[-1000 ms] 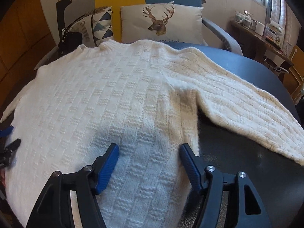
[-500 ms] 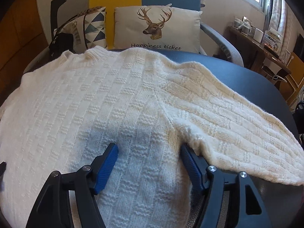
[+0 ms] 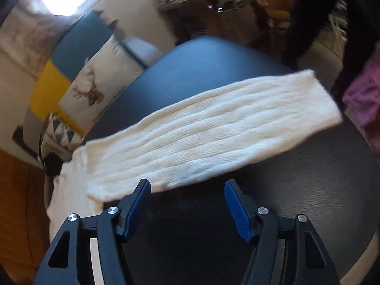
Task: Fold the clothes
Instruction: 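Grasp the cream sweater sleeve cuff with the right gripper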
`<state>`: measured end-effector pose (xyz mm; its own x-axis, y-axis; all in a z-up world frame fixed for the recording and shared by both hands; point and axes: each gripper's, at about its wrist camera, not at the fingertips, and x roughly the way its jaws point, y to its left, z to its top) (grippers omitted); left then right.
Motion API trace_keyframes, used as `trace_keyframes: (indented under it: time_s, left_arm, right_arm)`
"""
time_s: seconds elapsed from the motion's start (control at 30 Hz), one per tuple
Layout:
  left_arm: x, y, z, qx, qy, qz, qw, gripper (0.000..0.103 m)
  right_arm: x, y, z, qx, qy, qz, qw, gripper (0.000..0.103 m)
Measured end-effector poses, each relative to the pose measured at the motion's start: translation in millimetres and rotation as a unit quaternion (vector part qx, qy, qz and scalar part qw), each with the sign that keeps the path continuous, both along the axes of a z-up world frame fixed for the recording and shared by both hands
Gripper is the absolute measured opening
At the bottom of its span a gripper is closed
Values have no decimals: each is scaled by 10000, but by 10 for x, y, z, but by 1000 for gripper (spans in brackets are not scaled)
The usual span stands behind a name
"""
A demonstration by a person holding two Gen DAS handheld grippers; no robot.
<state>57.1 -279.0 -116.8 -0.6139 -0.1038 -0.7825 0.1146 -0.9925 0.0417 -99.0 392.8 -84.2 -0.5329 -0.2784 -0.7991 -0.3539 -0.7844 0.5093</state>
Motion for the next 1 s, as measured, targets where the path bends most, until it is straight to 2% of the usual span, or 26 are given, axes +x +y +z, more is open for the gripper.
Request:
trace_keyframes:
  time_s: [0.1,0.2,0.3,0.47,0.53,0.6,0.63,0.87,1.0]
  left_arm:
    - [-3,6,-1,-2,-3,2,10000,98]
    - [-3,7,1,-13,-5,-1,10000,98]
    - [-2,10,1,-16,-6,-3,10000,98]
    - [-3,2,1,-17,-8,-17,10000,98]
    - [-3,-3,1,-14,-8,-24,10000,98]
    - [-2,-7,2,-13,-9,-30,10000,99]
    - [-2,-8,2,-12,-10,-32,10000,99]
    - [-7,-8,-3,6,-12,-38,10000,99]
    - [-11,-6,-3,17,-17,-39,10000,100]
  right_arm:
    - [191,517,-97,-637,115,-972,9932,50]
    - [375,883,-274,-1381,134,-1949,9710,43]
    - [404,1068,-409,-1956,418,-2356,9511,38]
    - [235,1131,-441,-2049,639,-2588,9418,34]
    - [201,1165,-473,-2087,618,-2668,9388,25]
    - [167,1199,-504,-2126,596,-2749,9358,7]
    - [150,1216,-519,-2145,585,-2789,9342,5]
    - [134,1274,-533,-2159,827,-2591,9378,4]
    - [85,1136,-270,-1994,1094,-2300,9463,3]
